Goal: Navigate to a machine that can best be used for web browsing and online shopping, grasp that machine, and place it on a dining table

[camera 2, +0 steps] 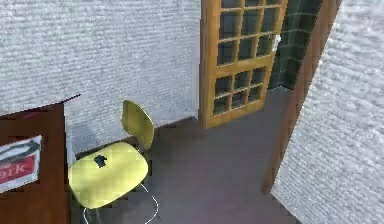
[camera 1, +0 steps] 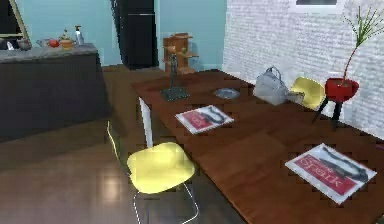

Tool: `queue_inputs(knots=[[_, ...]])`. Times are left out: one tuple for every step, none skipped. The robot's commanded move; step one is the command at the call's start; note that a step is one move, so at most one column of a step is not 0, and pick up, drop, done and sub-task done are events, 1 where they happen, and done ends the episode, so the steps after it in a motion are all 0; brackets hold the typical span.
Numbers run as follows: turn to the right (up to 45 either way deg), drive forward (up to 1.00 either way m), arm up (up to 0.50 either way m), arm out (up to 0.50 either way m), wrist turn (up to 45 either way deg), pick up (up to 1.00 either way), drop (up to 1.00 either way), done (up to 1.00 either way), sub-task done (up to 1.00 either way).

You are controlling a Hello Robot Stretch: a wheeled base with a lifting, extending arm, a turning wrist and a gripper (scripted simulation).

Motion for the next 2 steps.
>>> queue_inputs(knots=[[-45.0, 0.00, 0.00, 0.00, 0.0, 0.00, 0.00, 0.00, 0.00], [-39.0, 0.00, 0.00, 0.00, 0.0, 0.00, 0.00, 0.00, 0.00]])
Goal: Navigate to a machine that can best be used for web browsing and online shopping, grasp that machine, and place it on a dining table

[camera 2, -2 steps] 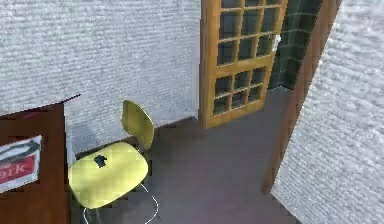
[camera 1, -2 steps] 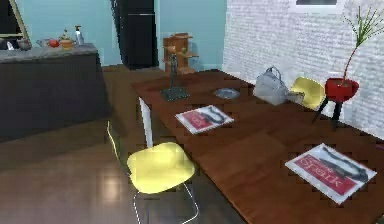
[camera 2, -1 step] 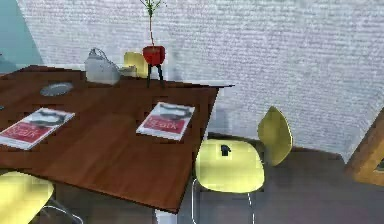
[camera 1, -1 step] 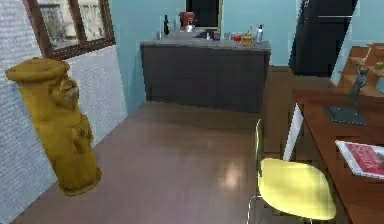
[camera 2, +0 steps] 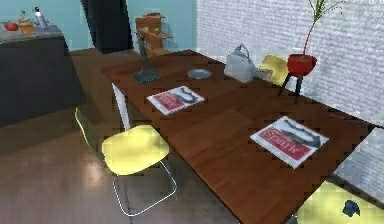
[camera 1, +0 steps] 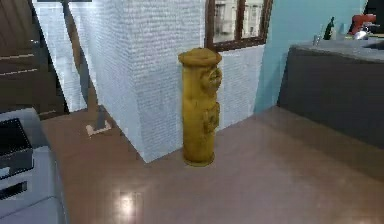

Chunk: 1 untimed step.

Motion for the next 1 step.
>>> queue_inputs(knots=[[0.0, 0.35, 0.00, 0.00, 0.0, 0.00, 0.00, 0.00, 0.00]])
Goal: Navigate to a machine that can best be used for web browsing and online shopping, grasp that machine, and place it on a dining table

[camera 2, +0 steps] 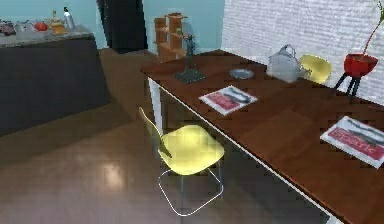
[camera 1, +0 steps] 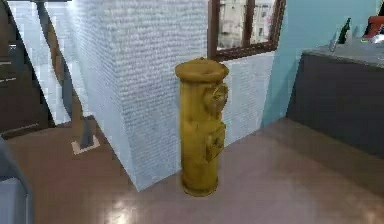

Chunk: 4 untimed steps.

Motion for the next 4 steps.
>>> queue_inputs(knots=[[-36.0, 0.00, 0.00, 0.00, 0.0, 0.00, 0.00, 0.00, 0.00], [0.0, 0.45, 0.00, 0.00, 0.0, 0.00, 0.00, 0.00, 0.00], [-45.0, 0.00, 0.00, 0.00, 0.0, 0.00, 0.00, 0.00, 0.00], [-45.0, 0.00, 0.00, 0.00, 0.0, 0.00, 0.00, 0.00, 0.00]])
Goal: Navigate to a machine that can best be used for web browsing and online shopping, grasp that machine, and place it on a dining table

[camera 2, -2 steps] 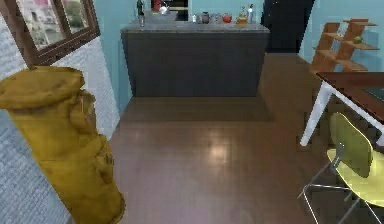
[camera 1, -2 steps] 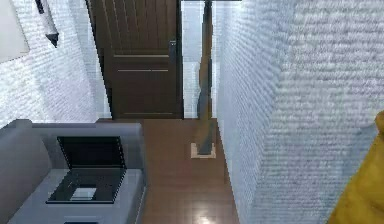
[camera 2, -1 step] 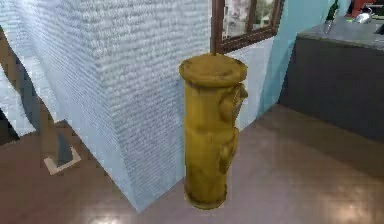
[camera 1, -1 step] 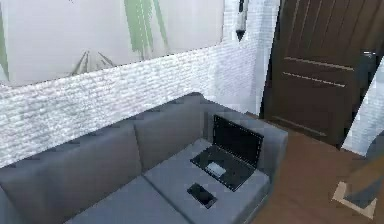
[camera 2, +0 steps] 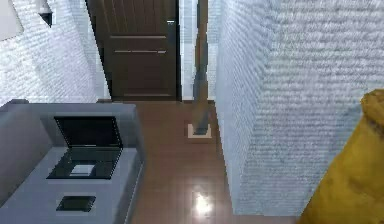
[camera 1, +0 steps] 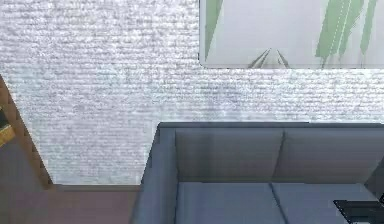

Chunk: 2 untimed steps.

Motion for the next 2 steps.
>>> queue_inputs(knots=[[-30.0, 0.00, 0.00, 0.00, 0.0, 0.00, 0.00, 0.00, 0.00], [45.0, 0.00, 0.00, 0.00, 0.0, 0.00, 0.00, 0.00, 0.00]])
